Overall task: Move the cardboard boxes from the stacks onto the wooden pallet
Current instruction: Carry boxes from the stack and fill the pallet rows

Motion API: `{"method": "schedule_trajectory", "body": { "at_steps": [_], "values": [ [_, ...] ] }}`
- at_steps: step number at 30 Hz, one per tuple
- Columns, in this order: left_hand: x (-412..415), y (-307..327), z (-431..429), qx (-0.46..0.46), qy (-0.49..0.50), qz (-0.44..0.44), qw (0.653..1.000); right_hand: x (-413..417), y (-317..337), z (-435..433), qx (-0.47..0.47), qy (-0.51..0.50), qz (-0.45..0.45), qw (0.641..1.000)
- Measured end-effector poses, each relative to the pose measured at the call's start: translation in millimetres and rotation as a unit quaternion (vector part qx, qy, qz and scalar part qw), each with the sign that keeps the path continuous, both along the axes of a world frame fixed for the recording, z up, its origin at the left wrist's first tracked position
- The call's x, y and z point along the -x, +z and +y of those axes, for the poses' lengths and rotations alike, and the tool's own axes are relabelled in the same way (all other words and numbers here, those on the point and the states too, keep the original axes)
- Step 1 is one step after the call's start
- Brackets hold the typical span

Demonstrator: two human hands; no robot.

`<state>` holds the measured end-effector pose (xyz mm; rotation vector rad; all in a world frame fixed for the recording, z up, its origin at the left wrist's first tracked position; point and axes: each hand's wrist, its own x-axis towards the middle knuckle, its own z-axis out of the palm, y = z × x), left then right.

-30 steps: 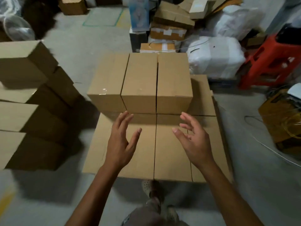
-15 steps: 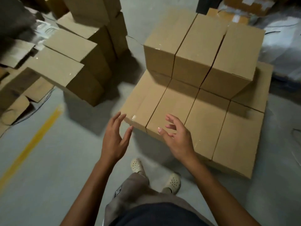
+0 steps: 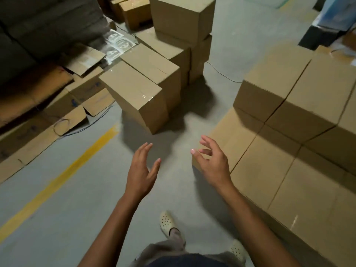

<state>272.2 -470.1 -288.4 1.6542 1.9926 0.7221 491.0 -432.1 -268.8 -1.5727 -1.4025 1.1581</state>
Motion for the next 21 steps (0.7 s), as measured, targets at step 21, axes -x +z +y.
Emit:
{"method": "schedule_trajectory", "body": {
  "at_steps": [21],
  "values": [
    [133.2,23.2,366.6,-0.049,-0.008,-0.020,0.999,135.2,0.9,349.5,-0.016,-0.037,0.036,0.999]
  ]
}}
